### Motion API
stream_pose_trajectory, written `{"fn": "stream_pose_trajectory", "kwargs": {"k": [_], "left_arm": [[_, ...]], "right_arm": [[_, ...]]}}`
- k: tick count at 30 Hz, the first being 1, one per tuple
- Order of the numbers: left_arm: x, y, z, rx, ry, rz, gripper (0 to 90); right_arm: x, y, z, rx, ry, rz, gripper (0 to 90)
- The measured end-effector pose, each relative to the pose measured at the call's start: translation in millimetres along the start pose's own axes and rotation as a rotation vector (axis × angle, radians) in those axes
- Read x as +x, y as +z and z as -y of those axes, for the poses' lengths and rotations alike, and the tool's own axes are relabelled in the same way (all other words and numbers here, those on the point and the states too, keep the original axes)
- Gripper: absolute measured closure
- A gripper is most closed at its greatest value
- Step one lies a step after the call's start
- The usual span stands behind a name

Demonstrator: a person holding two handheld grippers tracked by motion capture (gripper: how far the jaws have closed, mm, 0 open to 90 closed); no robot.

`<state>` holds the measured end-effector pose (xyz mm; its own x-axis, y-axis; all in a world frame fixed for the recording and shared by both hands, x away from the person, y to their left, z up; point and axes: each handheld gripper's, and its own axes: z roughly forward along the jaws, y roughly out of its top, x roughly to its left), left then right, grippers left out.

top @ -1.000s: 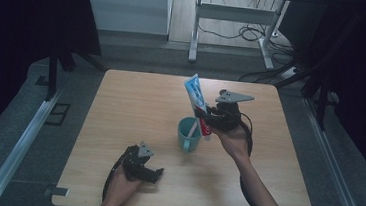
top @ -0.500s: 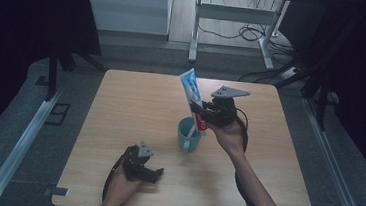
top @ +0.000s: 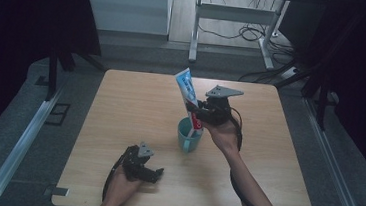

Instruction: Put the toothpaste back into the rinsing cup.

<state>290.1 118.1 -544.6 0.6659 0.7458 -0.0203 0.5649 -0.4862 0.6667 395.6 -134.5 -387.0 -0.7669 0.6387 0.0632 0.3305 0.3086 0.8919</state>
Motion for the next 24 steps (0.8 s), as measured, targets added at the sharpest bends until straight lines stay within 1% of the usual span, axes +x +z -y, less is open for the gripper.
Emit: {"fn": "stream_pose_trajectory", "kwargs": {"k": [8, 12, 15, 24], "left_arm": [[-0.1, 0.0, 0.0, 0.0, -0.001, -0.001, 2.3], [0.0, 0.0, 0.0, 0.0, -0.001, 0.0, 2.3], [-0.1, 0.0, 0.0, 0.0, -0.001, -0.001, 2.4], [0.1, -0.2, 0.0, 0.003, 0.002, 0.0, 2.4]], "right_arm": [[0.2, 8.2, 8.1, 0.011, -0.002, 0.007, 71.6], [1.8, 11.1, 10.1, 0.006, -0.002, 0.002, 71.6], [4.2, 14.2, 11.6, 0.011, -0.018, 0.003, 71.6], [5.2, 23.8, 21.3, 0.024, -0.016, -0.004, 71.6]]}}
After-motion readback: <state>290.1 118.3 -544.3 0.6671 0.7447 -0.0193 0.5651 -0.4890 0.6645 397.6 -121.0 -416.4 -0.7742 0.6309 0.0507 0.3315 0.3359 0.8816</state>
